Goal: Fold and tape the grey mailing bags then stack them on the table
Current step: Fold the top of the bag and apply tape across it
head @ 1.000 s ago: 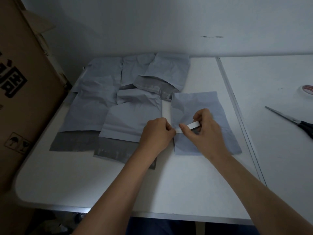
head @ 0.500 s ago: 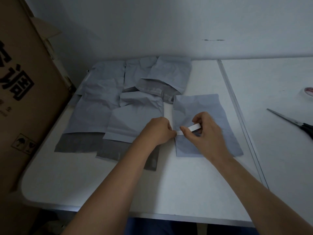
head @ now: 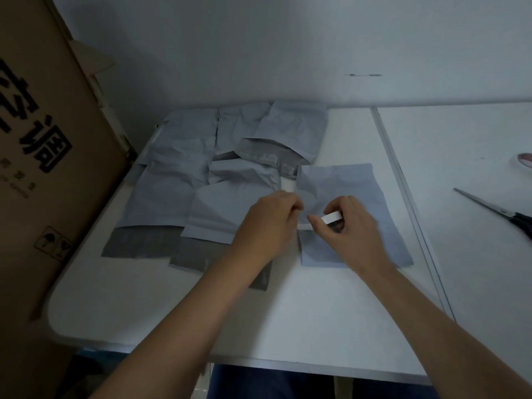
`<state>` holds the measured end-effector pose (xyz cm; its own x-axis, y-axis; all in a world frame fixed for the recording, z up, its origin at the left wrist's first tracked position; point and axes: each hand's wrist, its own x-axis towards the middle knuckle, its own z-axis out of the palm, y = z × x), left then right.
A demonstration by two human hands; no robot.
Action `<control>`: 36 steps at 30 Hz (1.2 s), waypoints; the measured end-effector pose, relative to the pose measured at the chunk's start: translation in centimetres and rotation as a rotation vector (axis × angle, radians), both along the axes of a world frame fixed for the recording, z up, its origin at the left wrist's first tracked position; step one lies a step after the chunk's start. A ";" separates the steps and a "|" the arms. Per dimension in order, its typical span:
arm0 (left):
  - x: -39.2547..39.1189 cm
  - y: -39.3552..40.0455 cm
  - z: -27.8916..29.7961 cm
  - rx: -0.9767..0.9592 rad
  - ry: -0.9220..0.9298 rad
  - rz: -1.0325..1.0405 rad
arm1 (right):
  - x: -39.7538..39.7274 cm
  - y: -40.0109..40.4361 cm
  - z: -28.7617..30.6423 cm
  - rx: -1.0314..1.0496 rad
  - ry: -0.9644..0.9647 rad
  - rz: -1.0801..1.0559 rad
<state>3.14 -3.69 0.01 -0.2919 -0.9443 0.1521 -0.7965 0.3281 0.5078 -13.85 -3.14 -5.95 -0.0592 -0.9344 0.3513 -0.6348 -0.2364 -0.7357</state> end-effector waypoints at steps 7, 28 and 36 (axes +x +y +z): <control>0.5 1.0 -3.4 -0.090 -0.071 -0.165 | 0.0 -0.2 -0.2 -0.008 0.051 -0.026; 1.0 1.5 -5.0 -0.347 -0.188 -0.205 | -1.0 -3.3 6.3 0.547 0.400 0.274; 1.0 1.3 -5.1 -0.416 -0.194 -0.212 | 1.4 -4.9 10.3 0.649 0.724 0.389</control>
